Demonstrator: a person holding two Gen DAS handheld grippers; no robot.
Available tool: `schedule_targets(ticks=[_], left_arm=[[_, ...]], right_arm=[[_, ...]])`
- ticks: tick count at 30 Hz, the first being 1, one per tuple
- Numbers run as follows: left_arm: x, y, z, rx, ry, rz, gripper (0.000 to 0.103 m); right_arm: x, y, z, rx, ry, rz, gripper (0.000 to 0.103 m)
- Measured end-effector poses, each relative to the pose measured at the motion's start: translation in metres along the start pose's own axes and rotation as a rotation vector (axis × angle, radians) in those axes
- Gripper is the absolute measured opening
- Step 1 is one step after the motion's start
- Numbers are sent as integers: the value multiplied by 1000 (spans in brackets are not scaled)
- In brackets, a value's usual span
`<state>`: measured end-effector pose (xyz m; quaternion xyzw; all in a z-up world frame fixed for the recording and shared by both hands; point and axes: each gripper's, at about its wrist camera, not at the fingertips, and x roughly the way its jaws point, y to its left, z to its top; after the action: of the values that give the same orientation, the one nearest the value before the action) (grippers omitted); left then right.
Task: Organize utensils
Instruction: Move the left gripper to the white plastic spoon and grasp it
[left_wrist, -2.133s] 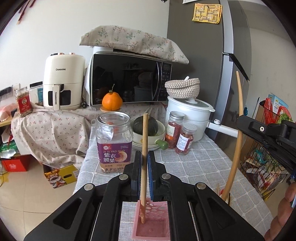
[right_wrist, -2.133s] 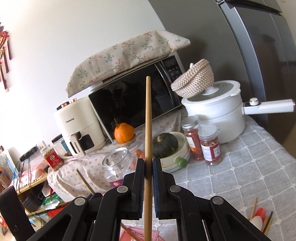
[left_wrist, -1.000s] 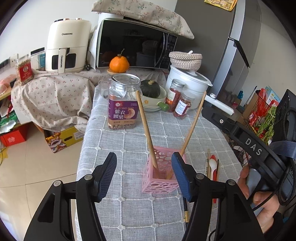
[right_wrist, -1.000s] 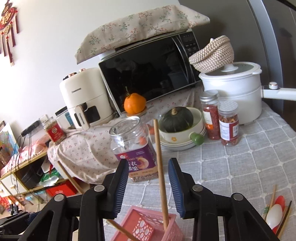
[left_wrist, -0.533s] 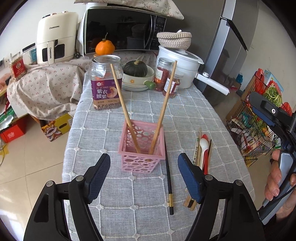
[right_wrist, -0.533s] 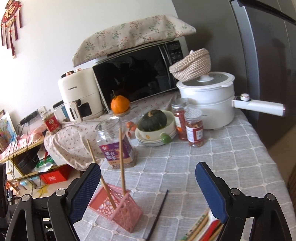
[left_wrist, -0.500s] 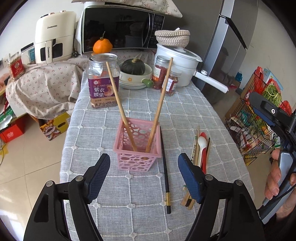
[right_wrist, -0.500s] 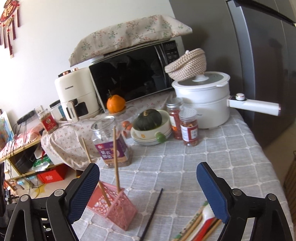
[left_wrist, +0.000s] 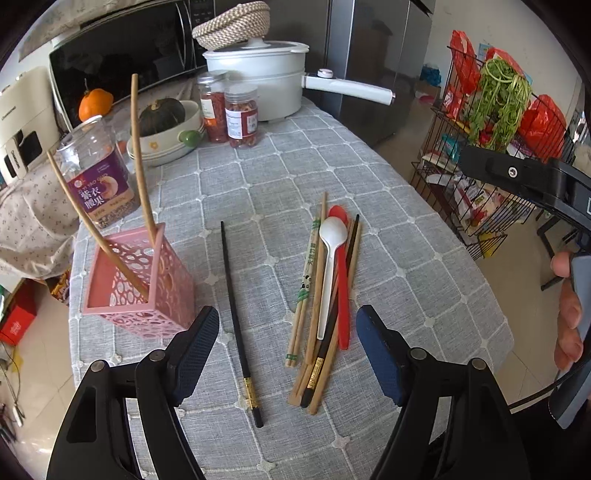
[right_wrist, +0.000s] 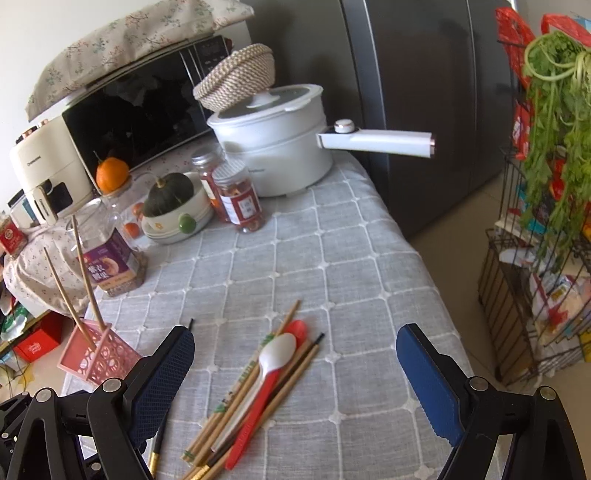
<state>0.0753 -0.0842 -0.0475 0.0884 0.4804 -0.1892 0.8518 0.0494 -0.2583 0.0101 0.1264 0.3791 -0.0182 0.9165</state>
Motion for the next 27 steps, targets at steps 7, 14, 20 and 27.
schedule_targets(ticks=[7,14,20,27], left_arm=[[46,-10,32,-21,85,-43,79],[95,-19,64,-32,170,-153,50],[133,-29,90,-15,210,-127,45],[164,-43,104,26,273,-82,44]], right_arm=[[31,-17,-12,-53,183,-133,93],[56,-43,-9,-23,260,-193,93],[68,-57,-2,16,292,-197,93],[74,-68,1,37,313,-195,93]])
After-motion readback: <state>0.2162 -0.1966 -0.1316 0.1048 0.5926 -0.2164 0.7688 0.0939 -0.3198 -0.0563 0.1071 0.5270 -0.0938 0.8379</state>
